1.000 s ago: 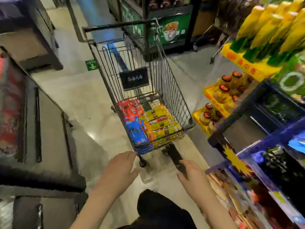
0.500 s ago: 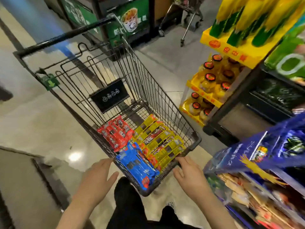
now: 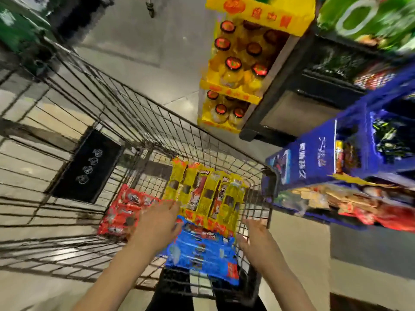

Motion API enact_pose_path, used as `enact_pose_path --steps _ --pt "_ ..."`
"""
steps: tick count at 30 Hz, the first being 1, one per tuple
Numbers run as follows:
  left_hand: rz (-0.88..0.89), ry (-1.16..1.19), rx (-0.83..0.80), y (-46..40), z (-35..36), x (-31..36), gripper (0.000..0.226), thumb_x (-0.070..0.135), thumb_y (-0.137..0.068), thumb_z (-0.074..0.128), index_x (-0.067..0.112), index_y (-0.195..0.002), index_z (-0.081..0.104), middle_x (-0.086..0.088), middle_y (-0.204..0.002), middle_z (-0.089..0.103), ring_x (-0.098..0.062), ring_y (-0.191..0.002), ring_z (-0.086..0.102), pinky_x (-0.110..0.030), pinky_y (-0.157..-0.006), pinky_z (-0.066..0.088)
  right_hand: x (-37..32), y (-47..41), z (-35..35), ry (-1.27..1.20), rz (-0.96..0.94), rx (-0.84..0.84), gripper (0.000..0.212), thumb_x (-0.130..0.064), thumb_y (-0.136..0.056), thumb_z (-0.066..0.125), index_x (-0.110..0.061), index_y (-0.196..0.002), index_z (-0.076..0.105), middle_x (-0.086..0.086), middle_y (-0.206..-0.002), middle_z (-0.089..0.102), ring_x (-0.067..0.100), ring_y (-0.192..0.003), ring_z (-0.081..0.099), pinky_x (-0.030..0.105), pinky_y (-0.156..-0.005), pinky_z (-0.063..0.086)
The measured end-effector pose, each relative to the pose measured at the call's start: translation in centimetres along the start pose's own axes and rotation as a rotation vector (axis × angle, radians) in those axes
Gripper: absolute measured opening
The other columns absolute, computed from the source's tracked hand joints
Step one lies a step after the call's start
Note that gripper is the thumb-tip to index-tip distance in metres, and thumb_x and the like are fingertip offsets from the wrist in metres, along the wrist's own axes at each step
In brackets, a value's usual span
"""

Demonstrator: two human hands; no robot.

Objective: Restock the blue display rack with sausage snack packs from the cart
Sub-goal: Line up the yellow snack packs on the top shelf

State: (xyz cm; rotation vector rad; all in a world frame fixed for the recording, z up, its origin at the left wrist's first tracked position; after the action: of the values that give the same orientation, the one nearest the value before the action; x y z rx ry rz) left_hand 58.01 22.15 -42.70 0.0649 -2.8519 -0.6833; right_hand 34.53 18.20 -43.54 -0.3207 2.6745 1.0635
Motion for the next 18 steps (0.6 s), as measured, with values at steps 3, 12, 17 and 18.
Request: enact_pose_path --steps 3,12,17,18 --pt "0.026 0.051 -0.111 -3.3 3.0 0.0 0.05 0.041 -0.089 0.05 0.013 -0.13 0.049 -0.007 -0.122 0.057 -0.028 -0.113 0.054 -0.039 -0.092 0.046 0.7 -2.4 2.3 -0.052 0.118 -0.045 0.053 -0.029 -0.098 0.044 -0.014 -0.146 0.028 0.007 -0.144 0.041 0.022 -0.131 0.039 0.03 -0.105 0.031" --pt "-0.02 0.212 -0.368 -12.4 12.7 -0.5 0.046 0.036 -0.094 0.047 0.011 -0.132 0.043 -0.008 -0.125 0.055 -0.024 -0.112 0.054 -0.037 -0.09 0.048 3.4 -11.5 9.1 -0.374 0.343 -0.016 0.032 -0.04 -0.089 0.055 -0.025 -0.117 0.051 -0.006 -0.104 0.059 0.016 -0.095 0.059 0.032 -0.078 0.048" --pt "-0.166 0.404 -0.413 -15.7 15.6 -0.2 0.049 0.035 -0.095 0.047 0.01 -0.137 0.04 -0.011 -0.121 0.059 -0.024 -0.104 0.059 -0.034 -0.09 0.048 4.7 -14.9 11.9 -0.425 0.501 0.032 0.039 -0.041 -0.087 0.059 -0.012 -0.113 0.054 0.002 -0.098 0.057 0.021 -0.089 0.061 0.035 -0.075 0.054" --pt "-0.206 0.457 -0.439 -16.0 16.4 -0.1 0.054 0.036 -0.095 0.047 0.011 -0.142 0.035 -0.01 -0.135 0.051 -0.024 -0.113 0.056 -0.035 -0.097 0.044 4.6 -15.2 12.1 -0.406 0.529 0.016 0.035 -0.037 -0.089 0.058 -0.009 -0.109 0.056 0.006 -0.101 0.053 0.024 -0.093 0.059 0.033 -0.076 0.052"
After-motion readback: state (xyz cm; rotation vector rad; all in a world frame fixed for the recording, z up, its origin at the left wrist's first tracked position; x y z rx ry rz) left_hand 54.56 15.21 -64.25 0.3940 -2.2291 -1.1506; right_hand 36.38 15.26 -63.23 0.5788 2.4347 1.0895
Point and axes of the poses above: each hand's wrist, its own y-axis away from the middle knuckle, its own z-axis out of the palm, x = y × z, the point moved 7 cm from there along -y, towards the middle knuckle
